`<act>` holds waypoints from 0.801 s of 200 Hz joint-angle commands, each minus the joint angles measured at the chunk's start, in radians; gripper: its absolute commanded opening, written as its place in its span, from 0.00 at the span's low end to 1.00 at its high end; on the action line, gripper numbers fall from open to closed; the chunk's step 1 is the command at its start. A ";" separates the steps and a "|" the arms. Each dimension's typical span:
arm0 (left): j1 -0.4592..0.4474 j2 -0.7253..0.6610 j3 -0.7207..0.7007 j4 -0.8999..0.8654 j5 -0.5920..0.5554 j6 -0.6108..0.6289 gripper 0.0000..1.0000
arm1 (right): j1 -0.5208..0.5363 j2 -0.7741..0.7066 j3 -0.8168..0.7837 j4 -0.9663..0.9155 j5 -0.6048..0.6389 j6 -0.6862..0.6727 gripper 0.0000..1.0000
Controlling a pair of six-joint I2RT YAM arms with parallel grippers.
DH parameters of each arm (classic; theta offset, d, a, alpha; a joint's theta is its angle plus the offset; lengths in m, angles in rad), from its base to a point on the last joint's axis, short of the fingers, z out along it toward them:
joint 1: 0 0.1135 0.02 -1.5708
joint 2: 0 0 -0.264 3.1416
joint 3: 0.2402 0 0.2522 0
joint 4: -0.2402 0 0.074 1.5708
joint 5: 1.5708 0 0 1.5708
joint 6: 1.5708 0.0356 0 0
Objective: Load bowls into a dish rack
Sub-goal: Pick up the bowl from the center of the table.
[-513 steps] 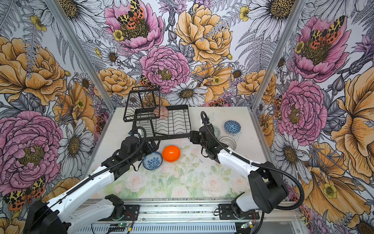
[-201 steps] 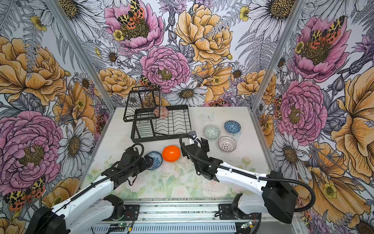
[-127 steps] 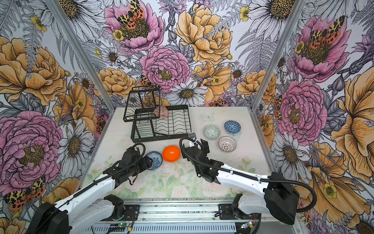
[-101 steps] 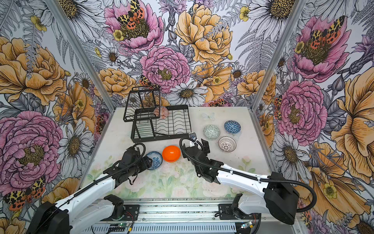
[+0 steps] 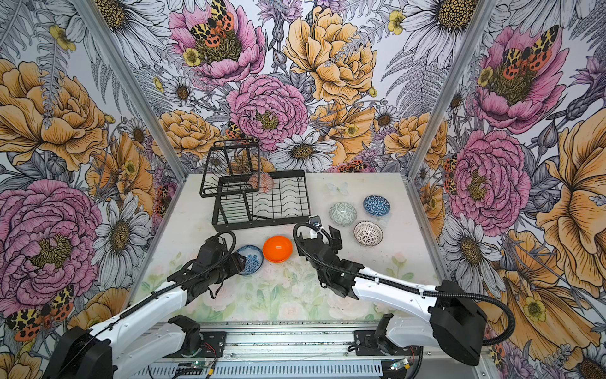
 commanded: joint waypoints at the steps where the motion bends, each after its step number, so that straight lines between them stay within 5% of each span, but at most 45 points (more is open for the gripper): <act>1: 0.013 0.014 -0.009 0.023 0.010 0.022 0.62 | -0.002 -0.019 0.001 0.000 0.010 0.019 1.00; 107: 0.026 0.024 0.027 -0.014 0.004 0.062 0.03 | -0.003 0.000 0.052 -0.036 -0.026 -0.011 0.99; 160: 0.082 -0.100 0.031 -0.025 0.010 0.028 0.00 | -0.008 0.023 0.130 -0.091 -0.041 0.019 1.00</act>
